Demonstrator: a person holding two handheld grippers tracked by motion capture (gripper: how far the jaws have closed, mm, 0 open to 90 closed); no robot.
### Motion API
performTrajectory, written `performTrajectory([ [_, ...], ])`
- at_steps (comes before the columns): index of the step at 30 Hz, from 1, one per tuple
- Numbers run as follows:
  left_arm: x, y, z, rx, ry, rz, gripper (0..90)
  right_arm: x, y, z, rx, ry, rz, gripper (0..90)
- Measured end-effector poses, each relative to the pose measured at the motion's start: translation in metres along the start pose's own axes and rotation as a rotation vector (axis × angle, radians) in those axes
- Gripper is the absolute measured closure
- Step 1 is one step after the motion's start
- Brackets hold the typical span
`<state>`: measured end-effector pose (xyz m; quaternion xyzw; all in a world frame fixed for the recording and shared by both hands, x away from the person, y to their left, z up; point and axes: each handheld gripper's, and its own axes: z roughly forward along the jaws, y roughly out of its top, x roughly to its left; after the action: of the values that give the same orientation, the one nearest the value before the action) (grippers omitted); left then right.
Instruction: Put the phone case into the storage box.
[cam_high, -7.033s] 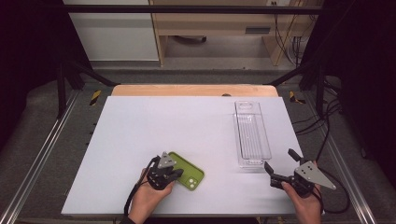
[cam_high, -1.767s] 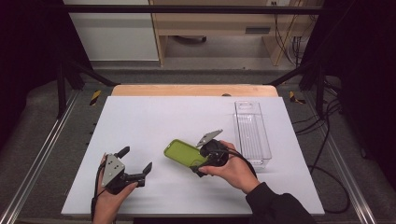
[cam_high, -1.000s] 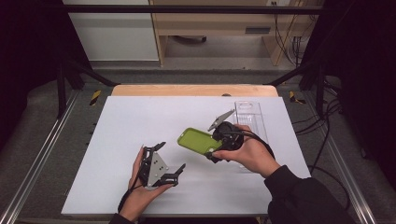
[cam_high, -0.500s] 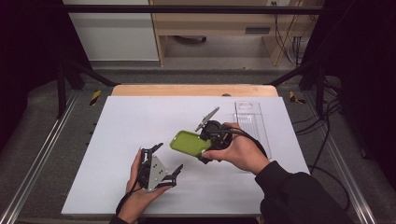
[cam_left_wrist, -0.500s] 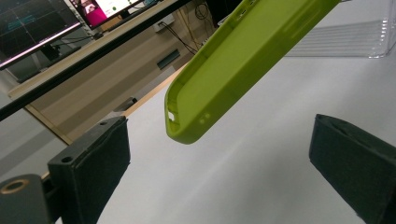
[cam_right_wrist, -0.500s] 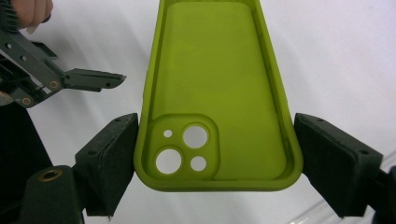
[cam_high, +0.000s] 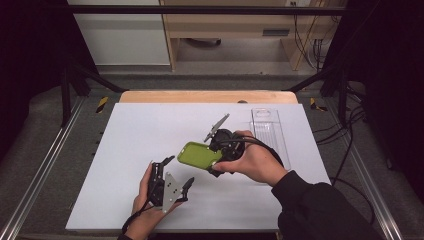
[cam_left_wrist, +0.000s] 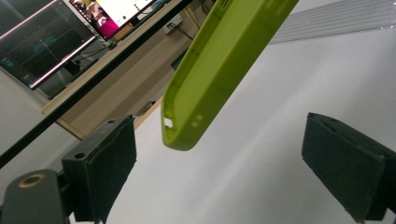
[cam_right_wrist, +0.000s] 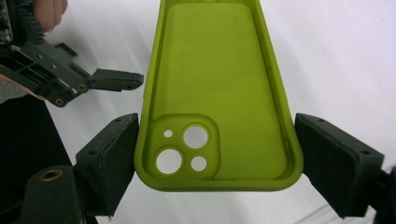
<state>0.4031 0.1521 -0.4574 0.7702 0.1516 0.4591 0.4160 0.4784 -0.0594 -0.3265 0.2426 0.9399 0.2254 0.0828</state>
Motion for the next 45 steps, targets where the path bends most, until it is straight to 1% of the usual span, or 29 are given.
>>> performTrajectory([
  [2, 0.001, 0.0, 0.0, -0.009, 0.01, 0.0, 11.0, -0.002, 0.0, 0.0, 0.004, 0.0, 0.003, 17.4],
  [5, 0.002, 0.001, 0.0, -0.009, 0.017, -0.003, 11.0, -0.004, 0.002, 0.0, 0.012, 0.0, 0.005, 17.3],
  [6, 0.003, 0.0, -0.001, -0.019, 0.023, 0.0, 11.1, -0.004, 0.002, 0.0, 0.016, -0.002, 0.006, 17.3],
  [9, 0.003, -0.001, -0.002, -0.009, 0.03, 0.022, 11.5, -0.001, 0.005, 0.002, 0.021, -0.001, 0.0, 17.3],
  [11, 0.004, -0.004, -0.002, 0.006, 0.038, 0.024, 11.4, 0.001, 0.007, 0.004, 0.021, 0.004, -0.011, 17.3],
  [12, 0.003, -0.004, -0.002, 0.007, 0.041, 0.016, 11.5, 0.002, 0.008, 0.005, 0.023, 0.007, -0.01, 17.3],
  [13, 0.003, -0.004, -0.002, 0.007, 0.041, 0.016, 11.5, 0.002, 0.008, 0.005, 0.023, 0.007, -0.01, 17.3],
  [15, 0.003, -0.004, -0.003, 0.009, 0.049, 0.019, 12.0, 0.007, 0.011, 0.008, 0.034, 0.009, -0.019, 17.3],
  [17, 0.0, -0.005, -0.002, 0.008, 0.041, 0.045, 13.9, 0.01, 0.012, 0.009, 0.038, 0.005, -0.023, 17.3],
  [19, -0.002, -0.005, 0.0, 0.014, 0.034, 0.069, 15.4, 0.011, 0.014, 0.011, 0.04, 0.011, -0.027, 17.3],
  [21, -0.003, -0.006, 0.0, 0.018, 0.037, 0.092, 19.2, 0.014, 0.016, 0.011, 0.045, 0.018, -0.033, 17.3],
  [23, -0.003, -0.006, 0.002, 0.02, 0.041, 0.098, 22.5, 0.015, 0.018, 0.011, 0.048, 0.017, -0.044, 17.3],
  [26, -0.002, -0.007, 0.002, 0.02, 0.053, 0.104, 28.4, 0.016, 0.018, 0.011, 0.05, 0.018, -0.042, 17.3],
  [28, -0.002, -0.007, 0.001, 0.022, 0.06, 0.115, 32.1, 0.017, 0.018, 0.011, 0.052, 0.022, -0.042, 17.2],
  [30, -0.002, -0.007, 0.001, 0.023, 0.06, 0.122, 36.1, 0.019, 0.017, 0.012, 0.049, 0.025, -0.044, 17.2],
  [31, -0.002, -0.007, 0.001, 0.023, 0.06, 0.122, 37.6, 0.02, 0.016, 0.012, 0.042, 0.026, -0.04, 17.2],
  [32, -0.003, -0.006, 0.001, 0.025, 0.066, 0.141, 40.3, 0.02, 0.015, 0.012, 0.035, 0.03, -0.034, 17.2],
  [33, -0.003, -0.006, 0.001, 0.025, 0.066, 0.141, 42.7, 0.021, 0.014, 0.012, 0.031, 0.035, -0.026, 17.2],
  [34, -0.003, -0.004, 0.001, 0.028, 0.071, 0.16, 44.0, 0.021, 0.012, 0.011, 0.025, 0.037, -0.021, 17.2],
  [35, -0.003, -0.004, 0.001, 0.028, 0.071, 0.16, 45.9, 0.021, 0.011, 0.01, 0.019, 0.042, -0.016, 17.1],
  [36, -0.004, -0.004, 0.001, 0.027, 0.079, 0.17, 47.8, 0.022, 0.01, 0.009, 0.014, 0.042, -0.014, 17.1],
  [39, -0.004, -0.004, 0.001, 0.025, 0.079, 0.172, 51.8, 0.027, 0.008, 0.005, 0.007, 0.047, -0.013, 17.1],
  [41, -0.005, -0.005, 0.0, 0.022, 0.077, 0.178, 57.8, 0.03, 0.006, 0.003, -0.001, 0.046, -0.007, 17.1],
  [45, -0.005, -0.004, -0.001, 0.022, 0.075, 0.18, 64.6, 0.031, 0.005, 0.001, -0.01, 0.05, 0.003, 17.0],
])
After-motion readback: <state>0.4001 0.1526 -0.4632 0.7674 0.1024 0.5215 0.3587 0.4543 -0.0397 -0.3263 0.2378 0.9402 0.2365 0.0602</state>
